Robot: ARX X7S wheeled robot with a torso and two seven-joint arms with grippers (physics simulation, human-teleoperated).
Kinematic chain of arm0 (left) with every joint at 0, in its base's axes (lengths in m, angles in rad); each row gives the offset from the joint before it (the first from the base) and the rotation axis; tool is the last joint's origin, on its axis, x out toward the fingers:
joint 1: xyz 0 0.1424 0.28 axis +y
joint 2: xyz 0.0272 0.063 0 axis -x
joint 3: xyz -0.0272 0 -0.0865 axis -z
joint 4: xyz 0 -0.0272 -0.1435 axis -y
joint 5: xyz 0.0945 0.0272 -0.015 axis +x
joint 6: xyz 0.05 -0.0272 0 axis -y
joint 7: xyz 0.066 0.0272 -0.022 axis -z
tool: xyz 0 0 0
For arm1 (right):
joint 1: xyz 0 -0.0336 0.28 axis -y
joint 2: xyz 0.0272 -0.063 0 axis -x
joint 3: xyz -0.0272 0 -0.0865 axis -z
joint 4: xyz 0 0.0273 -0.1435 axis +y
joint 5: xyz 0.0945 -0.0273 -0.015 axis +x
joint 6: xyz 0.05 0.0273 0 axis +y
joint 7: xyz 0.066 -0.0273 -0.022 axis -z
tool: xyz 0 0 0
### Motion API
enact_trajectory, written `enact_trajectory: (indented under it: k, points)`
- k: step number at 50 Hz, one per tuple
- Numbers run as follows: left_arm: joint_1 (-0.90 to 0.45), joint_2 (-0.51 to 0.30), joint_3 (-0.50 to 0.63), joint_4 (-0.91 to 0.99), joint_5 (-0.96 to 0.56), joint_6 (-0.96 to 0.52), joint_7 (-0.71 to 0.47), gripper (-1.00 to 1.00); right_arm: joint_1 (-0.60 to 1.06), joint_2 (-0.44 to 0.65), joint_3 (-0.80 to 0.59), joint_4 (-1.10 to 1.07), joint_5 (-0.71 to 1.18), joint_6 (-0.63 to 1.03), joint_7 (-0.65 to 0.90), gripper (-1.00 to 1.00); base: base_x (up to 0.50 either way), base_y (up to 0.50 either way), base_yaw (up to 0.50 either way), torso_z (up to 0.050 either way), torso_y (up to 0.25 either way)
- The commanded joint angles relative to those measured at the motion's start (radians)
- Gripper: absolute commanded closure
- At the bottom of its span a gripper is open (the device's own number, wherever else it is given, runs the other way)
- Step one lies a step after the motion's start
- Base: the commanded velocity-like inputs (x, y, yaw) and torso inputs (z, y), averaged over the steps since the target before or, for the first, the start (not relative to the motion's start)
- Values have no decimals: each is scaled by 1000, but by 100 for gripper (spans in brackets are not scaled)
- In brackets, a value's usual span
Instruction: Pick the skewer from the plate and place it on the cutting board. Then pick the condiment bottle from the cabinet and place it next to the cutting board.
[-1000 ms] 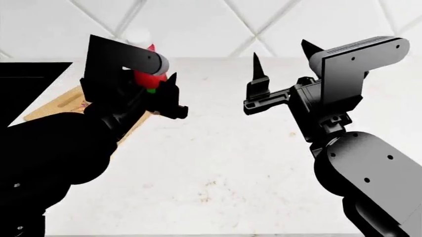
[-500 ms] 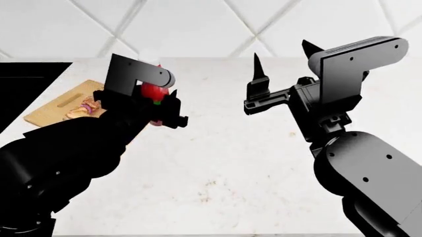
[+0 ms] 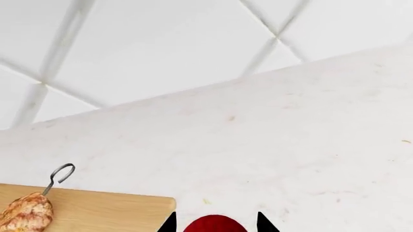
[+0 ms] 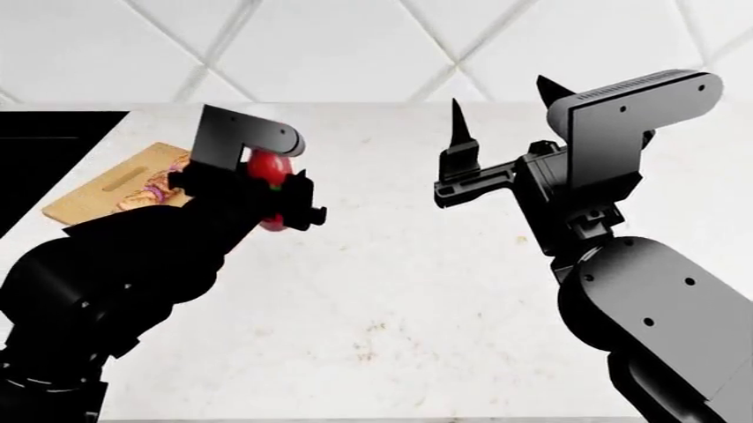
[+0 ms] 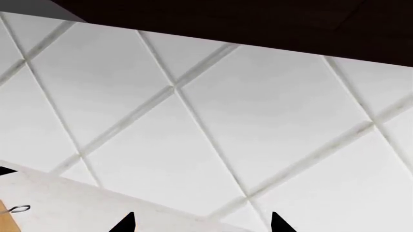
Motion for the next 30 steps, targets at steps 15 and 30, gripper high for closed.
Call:
enact_trajectory:
  k: [15, 30]
  points:
    - [-59, 21, 6, -148, 22, -25, -18, 100, 3, 1, -4, 2, 4, 3, 3, -100, 0, 0, 0, 0, 0]
    - [-54, 28, 32, -196, 49, 4, -1, 100, 0, 3, -5, 3, 4, -2, 4, -100, 0, 0, 0, 1, 1]
